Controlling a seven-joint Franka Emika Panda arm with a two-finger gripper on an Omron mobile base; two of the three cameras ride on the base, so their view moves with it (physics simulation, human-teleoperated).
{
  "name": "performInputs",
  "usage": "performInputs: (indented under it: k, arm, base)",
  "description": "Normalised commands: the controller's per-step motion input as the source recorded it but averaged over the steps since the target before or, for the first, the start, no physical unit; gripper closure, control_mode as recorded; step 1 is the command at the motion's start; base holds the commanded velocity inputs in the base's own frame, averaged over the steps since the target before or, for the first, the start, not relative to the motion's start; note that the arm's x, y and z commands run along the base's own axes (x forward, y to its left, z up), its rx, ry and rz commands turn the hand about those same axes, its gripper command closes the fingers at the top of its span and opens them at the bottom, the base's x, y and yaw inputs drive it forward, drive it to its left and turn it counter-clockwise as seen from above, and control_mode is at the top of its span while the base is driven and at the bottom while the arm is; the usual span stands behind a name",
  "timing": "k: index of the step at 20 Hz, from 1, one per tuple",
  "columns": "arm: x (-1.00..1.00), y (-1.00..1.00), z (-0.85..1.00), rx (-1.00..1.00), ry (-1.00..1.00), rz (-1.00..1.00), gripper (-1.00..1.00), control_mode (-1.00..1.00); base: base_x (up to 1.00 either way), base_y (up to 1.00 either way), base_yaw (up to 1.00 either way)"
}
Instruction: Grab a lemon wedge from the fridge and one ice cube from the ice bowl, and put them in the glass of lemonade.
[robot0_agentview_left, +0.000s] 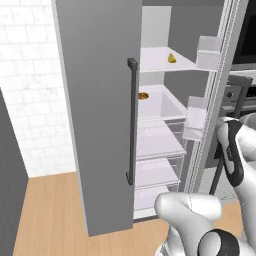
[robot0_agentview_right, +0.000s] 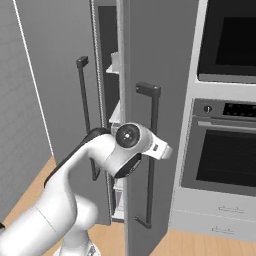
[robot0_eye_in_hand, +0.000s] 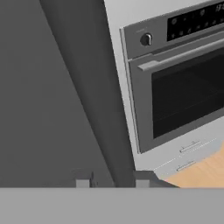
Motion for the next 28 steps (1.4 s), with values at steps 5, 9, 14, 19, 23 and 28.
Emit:
performInputs:
  k: [5,9,14,19,23,28]
  arm:
    - [-1.0,0.22,0.77,0.0,-0.17,-0.01,-1.0,-1.0]
    - [-0.86,1.0,0.76,-0.1,-0.23,-0.11,-1.0,-1.0]
    - [-0.58,1.0,0.82,-0.23,-0.05,-0.13,-1.0,-1.0]
    - [0.0,1.0,0.68,-0.46,0.31,-0.1,-1.0,-1.0]
    - [0.47,0.97,0.55,-0.47,0.35,-0.05,-1.0,-1.0]
    - [0.56,0.26,-0.38,-0.1,-0.07,-0.05,-1.0,-1.0]
  base:
    - [0.0,0.0,0.0]
    - [0.0,0.0,0.0]
    - [0.0,0.0,0.0]
    - [0.0,0.0,0.0]
    - [0.0,0.0,0.0]
    - [0.0,0.0,0.0]
